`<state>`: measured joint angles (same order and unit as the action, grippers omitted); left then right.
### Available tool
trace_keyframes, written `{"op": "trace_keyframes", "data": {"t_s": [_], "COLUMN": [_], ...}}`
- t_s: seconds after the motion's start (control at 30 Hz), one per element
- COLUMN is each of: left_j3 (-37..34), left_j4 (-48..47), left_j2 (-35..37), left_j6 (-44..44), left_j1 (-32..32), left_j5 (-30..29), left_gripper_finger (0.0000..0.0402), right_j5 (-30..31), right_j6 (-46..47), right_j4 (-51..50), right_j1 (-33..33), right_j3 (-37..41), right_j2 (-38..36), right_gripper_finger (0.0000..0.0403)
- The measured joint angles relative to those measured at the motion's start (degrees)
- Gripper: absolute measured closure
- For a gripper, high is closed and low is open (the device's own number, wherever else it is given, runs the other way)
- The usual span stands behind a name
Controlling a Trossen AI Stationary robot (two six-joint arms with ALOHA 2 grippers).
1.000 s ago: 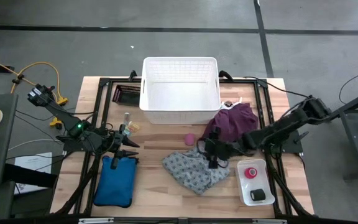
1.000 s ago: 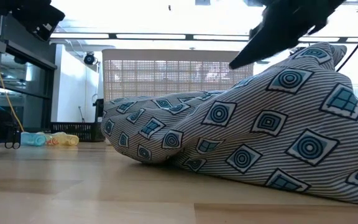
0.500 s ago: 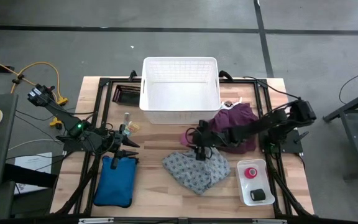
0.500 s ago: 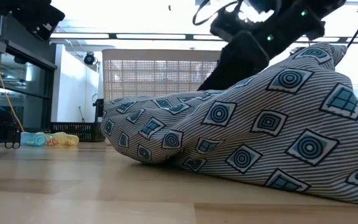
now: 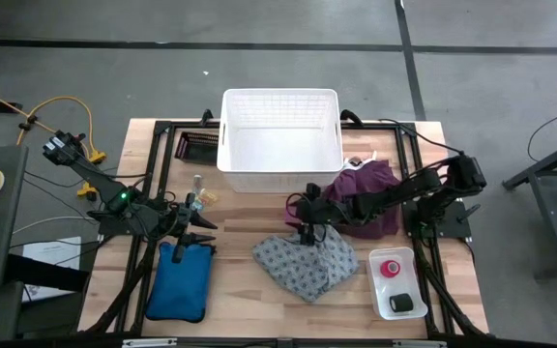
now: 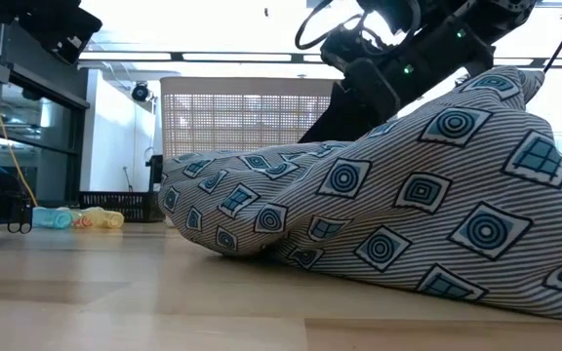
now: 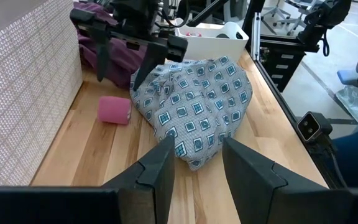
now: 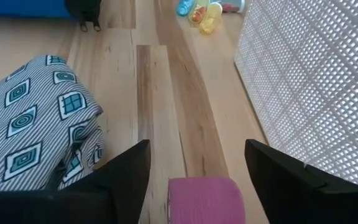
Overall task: Pick & place medical supplies in basket/bin
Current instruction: Put the pink bandage into the small white bin
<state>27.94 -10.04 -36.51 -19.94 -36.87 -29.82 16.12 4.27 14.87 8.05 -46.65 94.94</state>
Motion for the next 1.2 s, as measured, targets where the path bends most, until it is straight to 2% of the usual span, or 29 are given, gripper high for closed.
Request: {"op": "trace_keyframes", "data": {"t_s": [0.3,0.6,0.8,1.03,1.2], "left_j3": [0.0,0.02,0.0,0.02,0.02], "left_j4": [0.0,0.03,0.02,0.08,0.45], "left_j2": [0.0,-0.02,0.0,-0.02,0.0], "left_j6": [0.0,-0.01,-0.02,0.0,0.0], "left_j1": [0.01,0.01,0.01,0.01,0.01], "left_j5": [0.0,0.0,0.0,0.0,0.0], "left_gripper_finger": [0.0273,0.0273,0.0273,0.0273,0.0273], "right_j5": [-0.09,-3.06,-3.06,-4.52,-3.86], "right_j6": [0.55,-0.91,-1.13,-1.54,-1.55], "right_j4": [-2.06,-3.58,-4.73,-2.68,-2.11], "right_j1": [-0.84,-1.82,-1.66,-1.68,-1.74], "right_j3": [0.0,0.0,0.0,0.0,-0.02], "right_j2": [0.0,0.0,0.03,4.68,5.05], "right_gripper_finger": [0.0084,0.0041,0.0029,0.0028,0.0029]}}
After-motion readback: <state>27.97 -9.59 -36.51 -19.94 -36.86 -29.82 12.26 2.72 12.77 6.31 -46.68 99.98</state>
